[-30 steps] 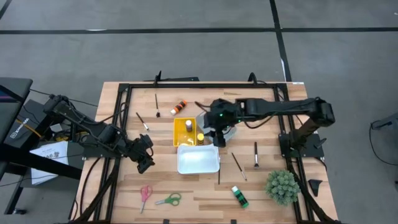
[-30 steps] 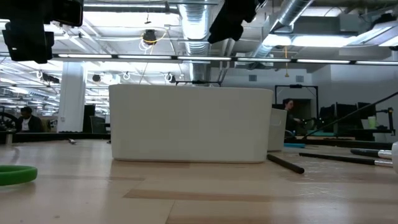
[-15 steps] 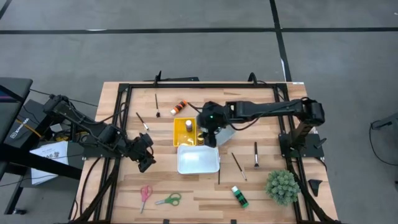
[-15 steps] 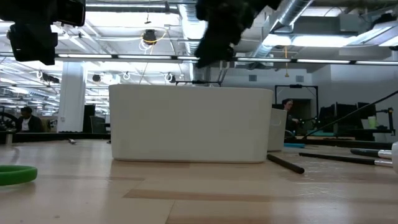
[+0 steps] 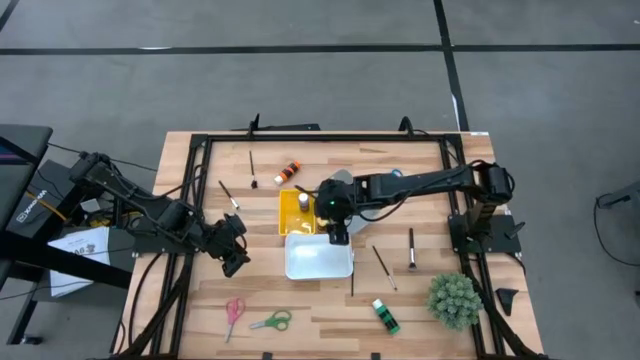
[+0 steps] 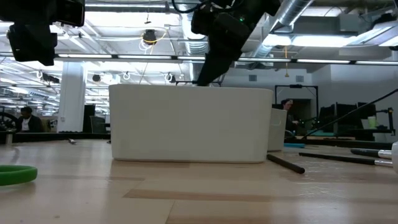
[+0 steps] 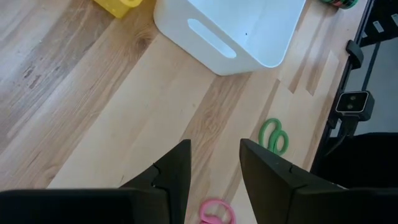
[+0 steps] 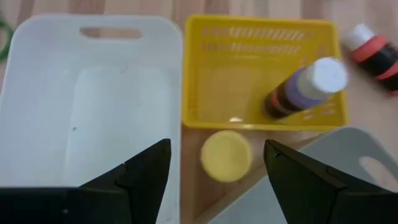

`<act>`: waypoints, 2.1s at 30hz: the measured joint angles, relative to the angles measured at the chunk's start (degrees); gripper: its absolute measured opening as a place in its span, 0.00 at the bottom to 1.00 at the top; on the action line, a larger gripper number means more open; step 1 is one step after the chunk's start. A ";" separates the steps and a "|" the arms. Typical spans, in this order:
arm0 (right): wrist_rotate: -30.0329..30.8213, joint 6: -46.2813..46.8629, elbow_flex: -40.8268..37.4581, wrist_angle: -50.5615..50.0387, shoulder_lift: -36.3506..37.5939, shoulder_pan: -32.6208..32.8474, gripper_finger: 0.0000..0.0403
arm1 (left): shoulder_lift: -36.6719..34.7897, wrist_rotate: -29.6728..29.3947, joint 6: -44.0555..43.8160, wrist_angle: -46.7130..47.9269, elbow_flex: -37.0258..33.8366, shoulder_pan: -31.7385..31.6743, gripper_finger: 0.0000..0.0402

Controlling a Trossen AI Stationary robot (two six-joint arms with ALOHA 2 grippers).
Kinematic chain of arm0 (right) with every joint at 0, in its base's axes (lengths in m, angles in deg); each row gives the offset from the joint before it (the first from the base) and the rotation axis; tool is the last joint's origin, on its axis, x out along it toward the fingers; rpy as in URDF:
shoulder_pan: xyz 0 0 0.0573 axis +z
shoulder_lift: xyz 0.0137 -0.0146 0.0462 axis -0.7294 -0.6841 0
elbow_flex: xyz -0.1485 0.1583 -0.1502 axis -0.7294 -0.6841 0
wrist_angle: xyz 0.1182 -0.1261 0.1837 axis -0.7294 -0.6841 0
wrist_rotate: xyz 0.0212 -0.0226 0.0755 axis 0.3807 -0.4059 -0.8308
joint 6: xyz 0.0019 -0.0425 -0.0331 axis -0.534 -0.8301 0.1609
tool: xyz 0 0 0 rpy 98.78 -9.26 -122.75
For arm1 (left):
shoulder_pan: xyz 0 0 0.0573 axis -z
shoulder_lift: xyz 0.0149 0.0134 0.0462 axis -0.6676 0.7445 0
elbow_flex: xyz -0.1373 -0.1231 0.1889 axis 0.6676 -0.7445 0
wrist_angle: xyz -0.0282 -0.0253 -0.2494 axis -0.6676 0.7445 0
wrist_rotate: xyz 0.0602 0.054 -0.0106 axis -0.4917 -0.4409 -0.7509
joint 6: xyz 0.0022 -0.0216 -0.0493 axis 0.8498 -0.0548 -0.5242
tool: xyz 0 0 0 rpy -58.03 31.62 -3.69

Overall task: Pick & Place Paint Supplies
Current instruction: Put the yellow paint bottle into the yellow bin

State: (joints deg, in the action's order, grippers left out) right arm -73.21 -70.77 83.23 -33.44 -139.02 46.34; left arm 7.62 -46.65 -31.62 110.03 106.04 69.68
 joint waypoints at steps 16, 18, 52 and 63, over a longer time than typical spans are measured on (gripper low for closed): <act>0.28 0.13 -2.30 3.50 -0.05 -1.92 0.63 | -0.01 0.02 -0.31 -0.07 0.00 0.00 0.33; 0.22 -0.29 -2.22 3.78 0.02 -1.79 0.63 | 0.01 0.00 -0.20 -0.07 0.00 0.00 0.33; 0.04 0.67 -2.22 4.32 -6.47 -1.38 0.63 | 0.01 0.48 -0.33 -0.49 0.00 0.00 0.33; 0.07 2.17 -2.22 2.86 -6.47 -1.40 0.44 | 0.00 0.50 -0.31 -0.47 0.00 0.01 0.33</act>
State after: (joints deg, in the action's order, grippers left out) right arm -73.14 -68.60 81.01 -30.59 -145.49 44.94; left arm 7.62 -46.14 -31.93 109.57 106.04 69.68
